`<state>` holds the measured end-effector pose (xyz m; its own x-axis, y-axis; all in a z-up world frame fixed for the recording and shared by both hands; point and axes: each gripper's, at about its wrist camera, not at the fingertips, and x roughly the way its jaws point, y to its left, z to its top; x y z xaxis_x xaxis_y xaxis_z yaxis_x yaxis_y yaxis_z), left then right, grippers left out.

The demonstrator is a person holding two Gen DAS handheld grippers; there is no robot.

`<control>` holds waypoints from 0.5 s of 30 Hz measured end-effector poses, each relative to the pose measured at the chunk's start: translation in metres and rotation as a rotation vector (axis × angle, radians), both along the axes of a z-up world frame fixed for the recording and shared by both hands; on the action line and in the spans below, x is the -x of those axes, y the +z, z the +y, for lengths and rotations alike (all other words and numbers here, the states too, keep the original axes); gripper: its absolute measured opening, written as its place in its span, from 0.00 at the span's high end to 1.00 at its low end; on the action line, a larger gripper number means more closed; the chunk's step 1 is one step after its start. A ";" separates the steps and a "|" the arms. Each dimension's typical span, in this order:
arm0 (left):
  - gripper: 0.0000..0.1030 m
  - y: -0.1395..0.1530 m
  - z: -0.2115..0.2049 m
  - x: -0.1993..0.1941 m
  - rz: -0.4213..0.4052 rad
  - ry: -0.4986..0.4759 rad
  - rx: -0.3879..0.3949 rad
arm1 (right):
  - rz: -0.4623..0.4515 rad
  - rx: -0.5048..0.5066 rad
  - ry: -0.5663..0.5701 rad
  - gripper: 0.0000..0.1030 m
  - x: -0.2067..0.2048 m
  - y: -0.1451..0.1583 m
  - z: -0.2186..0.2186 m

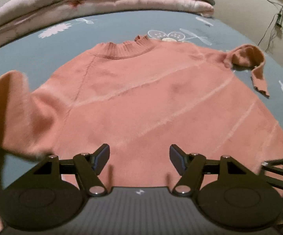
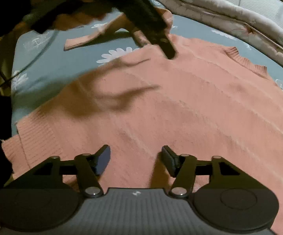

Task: Fold clothes
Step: 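Lower the open left tool onto the pink sleeve cuff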

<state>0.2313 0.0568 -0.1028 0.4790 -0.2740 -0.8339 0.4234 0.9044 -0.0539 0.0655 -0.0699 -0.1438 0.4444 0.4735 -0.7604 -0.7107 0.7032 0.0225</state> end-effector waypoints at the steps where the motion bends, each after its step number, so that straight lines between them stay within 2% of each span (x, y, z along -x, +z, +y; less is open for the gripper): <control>1: 0.35 -0.008 0.000 -0.006 0.018 0.006 -0.017 | 0.003 -0.007 -0.001 0.35 -0.001 -0.001 -0.002; 3: 0.33 -0.026 0.009 -0.014 0.072 0.046 -0.055 | 0.013 -0.016 0.001 0.33 -0.003 -0.001 -0.004; 4: 0.32 -0.028 0.016 -0.012 0.059 0.045 -0.041 | 0.014 -0.018 0.002 0.32 -0.003 -0.001 -0.006; 6: 0.32 -0.028 0.030 -0.003 0.038 0.051 -0.001 | 0.011 -0.016 0.001 0.30 -0.003 -0.001 -0.009; 9: 0.32 -0.027 0.042 0.010 0.037 0.083 0.012 | 0.015 -0.023 0.000 0.28 -0.003 -0.001 -0.013; 13: 0.32 -0.023 0.038 0.019 0.030 0.066 -0.061 | 0.020 -0.030 -0.009 0.28 -0.004 -0.001 -0.014; 15: 0.32 -0.015 0.032 0.023 0.033 0.086 -0.054 | 0.020 -0.033 -0.015 0.28 -0.004 0.001 -0.014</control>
